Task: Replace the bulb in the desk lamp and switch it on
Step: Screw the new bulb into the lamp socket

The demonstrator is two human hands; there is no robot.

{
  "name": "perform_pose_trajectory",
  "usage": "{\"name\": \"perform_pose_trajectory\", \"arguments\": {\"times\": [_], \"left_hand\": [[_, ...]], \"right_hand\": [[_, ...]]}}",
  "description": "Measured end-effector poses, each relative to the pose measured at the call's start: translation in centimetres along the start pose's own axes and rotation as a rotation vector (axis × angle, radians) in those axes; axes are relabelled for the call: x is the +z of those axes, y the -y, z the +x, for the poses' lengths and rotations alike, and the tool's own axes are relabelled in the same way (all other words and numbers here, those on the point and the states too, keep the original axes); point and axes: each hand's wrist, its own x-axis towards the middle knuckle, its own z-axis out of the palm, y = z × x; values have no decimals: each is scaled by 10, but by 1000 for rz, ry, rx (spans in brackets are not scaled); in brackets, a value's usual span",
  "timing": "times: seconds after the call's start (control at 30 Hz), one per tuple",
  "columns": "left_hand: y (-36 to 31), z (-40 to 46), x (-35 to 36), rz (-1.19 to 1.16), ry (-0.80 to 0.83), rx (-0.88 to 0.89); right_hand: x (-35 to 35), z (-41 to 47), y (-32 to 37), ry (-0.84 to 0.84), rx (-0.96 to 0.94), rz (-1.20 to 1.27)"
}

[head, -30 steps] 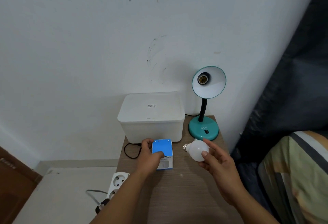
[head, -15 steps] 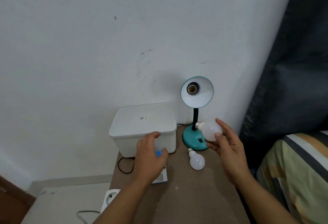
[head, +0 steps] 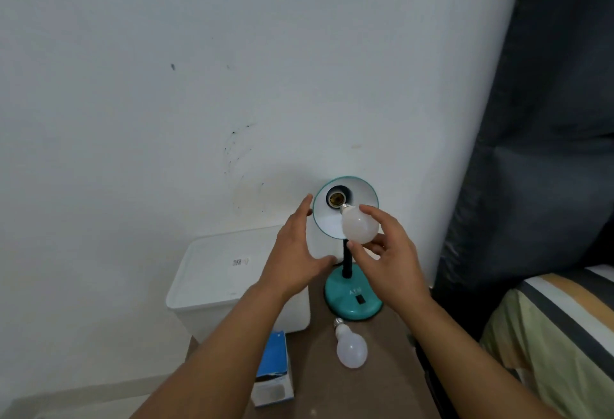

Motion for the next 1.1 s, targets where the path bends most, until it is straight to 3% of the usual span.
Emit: {"name": "perform_pose_trajectory", "arguments": {"times": [0.3, 0.63, 0.9, 1.1], "left_hand": [[10, 28, 17, -92, -73, 106], [16, 33, 18, -105, -91, 193], [21, 36, 13, -89, -25, 224], [21, 43, 4, -14, 7, 277]], "right_hand": [[7, 28, -21, 9, -126, -229], [15, 37, -23, 21, -128, -358], [18, 31, -15, 44, -118, -557], [13, 38, -9, 25, -242, -671]]}}
